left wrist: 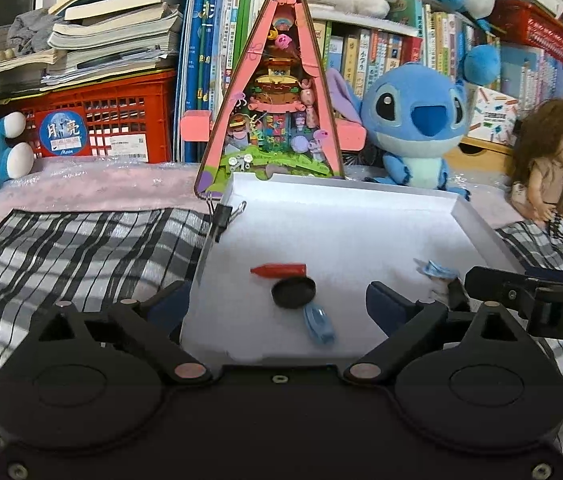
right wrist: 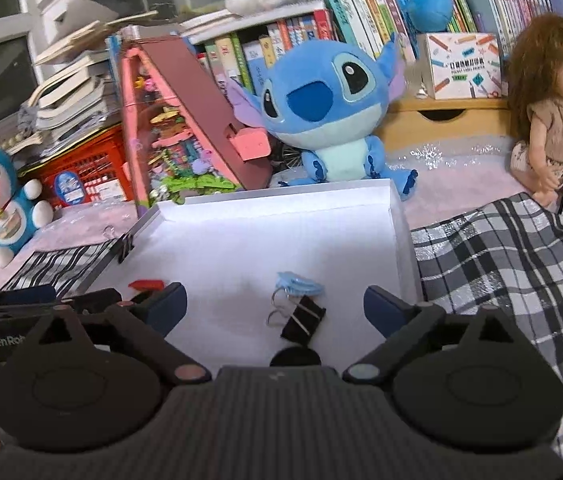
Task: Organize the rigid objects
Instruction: 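Withdraw both open tools from the box back over the cloth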
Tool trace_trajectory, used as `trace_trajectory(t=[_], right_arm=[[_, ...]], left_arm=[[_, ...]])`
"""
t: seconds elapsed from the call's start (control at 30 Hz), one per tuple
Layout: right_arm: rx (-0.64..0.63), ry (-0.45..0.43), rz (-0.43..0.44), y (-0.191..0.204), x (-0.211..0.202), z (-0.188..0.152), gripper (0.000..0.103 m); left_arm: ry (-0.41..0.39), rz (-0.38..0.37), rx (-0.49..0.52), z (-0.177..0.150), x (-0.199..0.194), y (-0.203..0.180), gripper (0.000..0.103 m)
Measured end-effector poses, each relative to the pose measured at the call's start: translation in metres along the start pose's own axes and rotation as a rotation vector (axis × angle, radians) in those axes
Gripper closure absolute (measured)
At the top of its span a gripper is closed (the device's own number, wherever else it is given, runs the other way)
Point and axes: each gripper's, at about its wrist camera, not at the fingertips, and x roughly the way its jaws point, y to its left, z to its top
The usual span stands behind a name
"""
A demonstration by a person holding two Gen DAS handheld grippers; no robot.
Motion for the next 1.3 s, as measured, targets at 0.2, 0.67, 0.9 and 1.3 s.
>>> trace_trajectory(t=[0.2,0.67,0.9,1.3], right_arm=[[-0.041,-0.015,0.015,0.003,-0.024,-0.014,0.001],[-0.139,-0.06,0.04,0.014,-0.076,-0.049,0.0],[-0.196,-0.075,0.039,0.018,-0.099,-0.07,0.0],[-0.254,-0.103,0.077,0.031,-0.125,-0.104,0.0]], left_arm=[[-0.035,-0.011,0.05,-0.017,-0.028,-0.003,0.007],[-0.069,-0.044,0.139,-0.073,-0.086,-0.014,0.006],[-0.09,-0.05,0.162,-0.094,-0.11,-0.018,0.006],[-0.093,-0.063,0.183,-0.131,-0.133,-0.026,0.005]])
